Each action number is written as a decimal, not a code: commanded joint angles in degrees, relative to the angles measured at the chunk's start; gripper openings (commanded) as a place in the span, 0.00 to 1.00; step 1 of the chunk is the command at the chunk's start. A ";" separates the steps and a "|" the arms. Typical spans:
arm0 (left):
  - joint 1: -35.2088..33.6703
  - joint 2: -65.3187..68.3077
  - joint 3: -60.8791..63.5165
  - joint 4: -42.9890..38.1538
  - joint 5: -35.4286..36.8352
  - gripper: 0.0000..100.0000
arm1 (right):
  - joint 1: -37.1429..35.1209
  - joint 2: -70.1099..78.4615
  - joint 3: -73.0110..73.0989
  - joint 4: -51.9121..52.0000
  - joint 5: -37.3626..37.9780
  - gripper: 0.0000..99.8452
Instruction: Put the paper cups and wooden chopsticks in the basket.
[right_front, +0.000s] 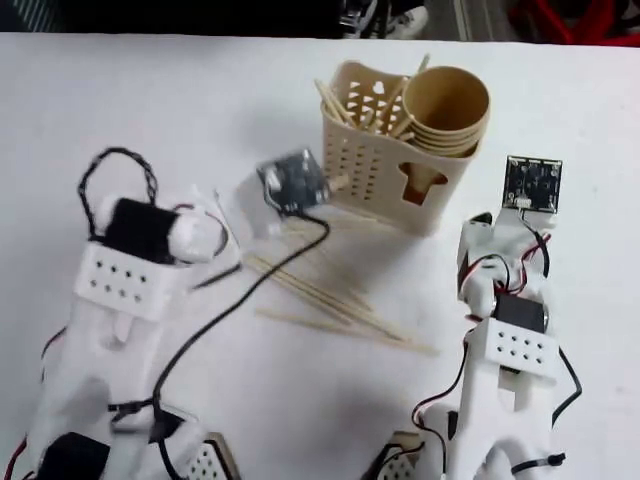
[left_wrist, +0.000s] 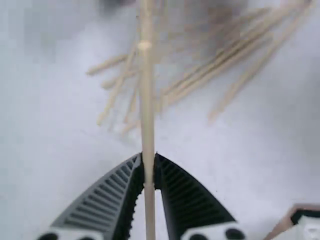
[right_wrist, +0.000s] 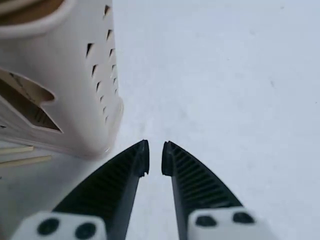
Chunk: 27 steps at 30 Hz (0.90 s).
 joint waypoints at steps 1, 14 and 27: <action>4.26 -1.71 -11.25 -6.42 8.79 0.02 | 0.40 -1.71 -0.18 -0.57 -0.62 0.06; 14.20 0.84 -13.89 -53.98 25.58 0.02 | 0.31 -1.63 -0.18 -0.57 -0.62 0.06; 15.08 17.36 -14.24 -82.02 32.70 0.02 | 0.31 -1.54 -0.18 -0.57 -0.62 0.06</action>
